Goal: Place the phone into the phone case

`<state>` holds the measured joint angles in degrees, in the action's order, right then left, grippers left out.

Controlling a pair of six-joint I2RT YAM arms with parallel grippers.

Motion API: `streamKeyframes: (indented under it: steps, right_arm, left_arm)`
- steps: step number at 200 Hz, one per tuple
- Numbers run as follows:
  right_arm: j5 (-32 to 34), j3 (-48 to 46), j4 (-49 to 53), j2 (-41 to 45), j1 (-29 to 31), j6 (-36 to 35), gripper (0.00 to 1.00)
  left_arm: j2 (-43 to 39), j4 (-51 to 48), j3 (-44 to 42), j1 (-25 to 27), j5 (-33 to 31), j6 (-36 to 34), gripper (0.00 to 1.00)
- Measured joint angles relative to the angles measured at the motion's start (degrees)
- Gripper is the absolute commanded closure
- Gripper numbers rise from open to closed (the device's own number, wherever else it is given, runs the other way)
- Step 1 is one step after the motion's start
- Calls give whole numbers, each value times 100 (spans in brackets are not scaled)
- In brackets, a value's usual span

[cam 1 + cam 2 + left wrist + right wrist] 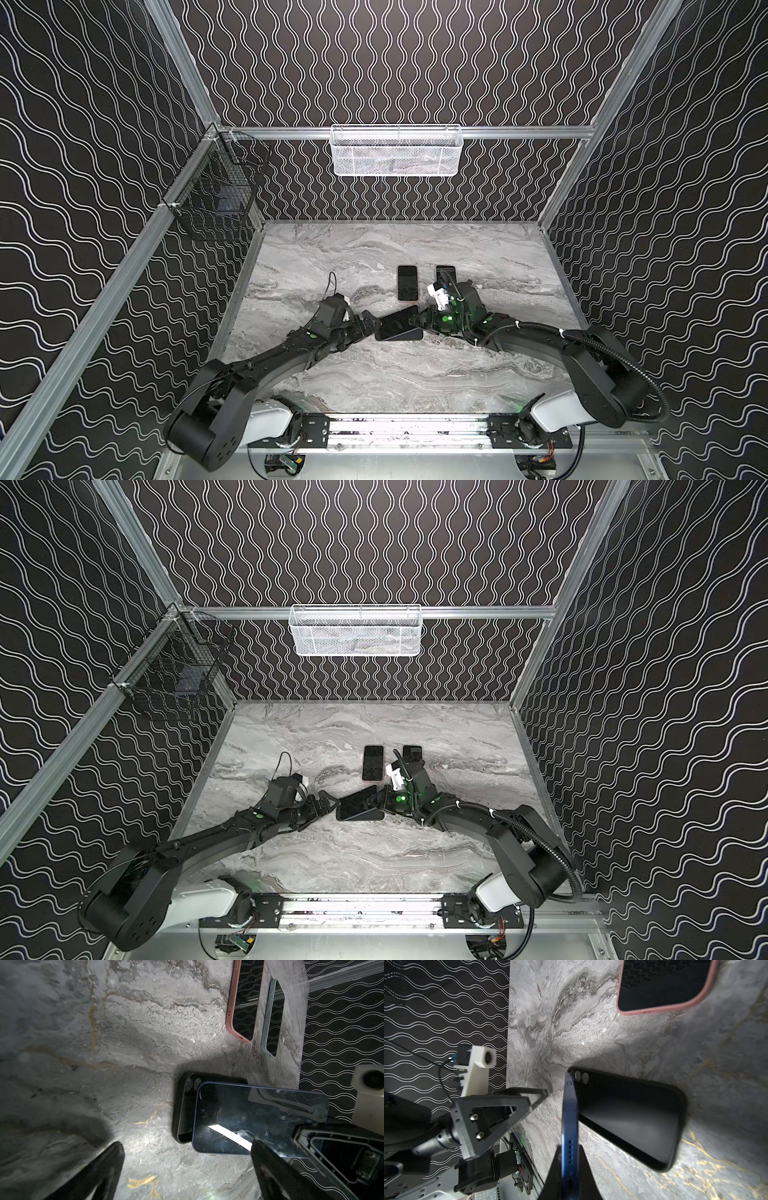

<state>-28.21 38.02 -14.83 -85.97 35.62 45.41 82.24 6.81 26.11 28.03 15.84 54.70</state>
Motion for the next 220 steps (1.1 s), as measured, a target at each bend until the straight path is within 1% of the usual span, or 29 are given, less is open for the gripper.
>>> streamKeyframes:
  steps: [36, 68, 135, 168, 220]
  right_arm:
    - [24, 0, -24, -85, -7, 2, 100]
    - [15, -72, -256, -264, -17, 48, 100]
    - [-72, -157, -584, -448, -46, 61, 100]
    - [-63, -240, -782, -514, -57, 61, 100]
    - [55, -341, -887, -538, -55, 20, 100]
  left_arm:
    - [269, 350, 9, 0, 136, 136, 1]
    - [575, 645, 87, 7, 321, 236, 1]
    - [1196, 1633, 103, 114, 684, 509, 1]
    - [1403, 1941, 151, 157, 682, 581, 2]
    - [1473, 2061, 164, 177, 643, 660, 1]
